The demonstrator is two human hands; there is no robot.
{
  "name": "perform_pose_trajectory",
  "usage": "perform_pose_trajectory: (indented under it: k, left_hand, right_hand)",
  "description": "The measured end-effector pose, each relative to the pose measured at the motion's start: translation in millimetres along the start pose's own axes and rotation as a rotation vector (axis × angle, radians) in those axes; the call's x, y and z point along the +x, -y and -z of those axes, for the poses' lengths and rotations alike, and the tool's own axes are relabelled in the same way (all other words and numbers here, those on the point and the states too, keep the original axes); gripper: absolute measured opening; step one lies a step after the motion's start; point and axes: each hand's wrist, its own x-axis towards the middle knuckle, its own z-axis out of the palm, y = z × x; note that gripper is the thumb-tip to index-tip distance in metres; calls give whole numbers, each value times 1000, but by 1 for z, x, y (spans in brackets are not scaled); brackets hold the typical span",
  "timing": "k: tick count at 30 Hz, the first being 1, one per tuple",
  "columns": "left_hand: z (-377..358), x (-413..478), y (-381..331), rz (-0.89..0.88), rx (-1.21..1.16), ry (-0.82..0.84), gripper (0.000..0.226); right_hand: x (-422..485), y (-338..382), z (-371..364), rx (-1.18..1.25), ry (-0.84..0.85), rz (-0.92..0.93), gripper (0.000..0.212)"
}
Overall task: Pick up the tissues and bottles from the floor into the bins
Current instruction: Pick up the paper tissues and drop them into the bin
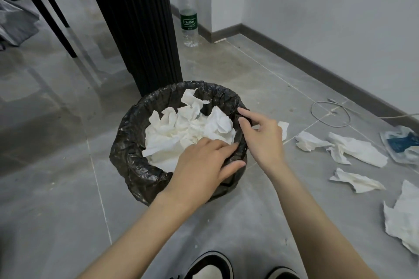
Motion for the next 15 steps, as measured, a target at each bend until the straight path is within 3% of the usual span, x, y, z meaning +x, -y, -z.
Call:
perform_pose_trajectory:
  k: [4,8,12,15]
  left_hand:
    - [6,5,10,33,8,-34,50]
    - [16,16,30,65,26,-131,36]
    - [15,29,51,100,41,-201,38]
    - [7,31,53,139,70,-238,53]
  right_hand:
    - [4,0,-11,75,-15,-61,32]
    - [12,4,-17,280,94,-123,38]
    - [16,6,-21,244,199,-48,38]
    - [11,8,-16,202,256,-12,38]
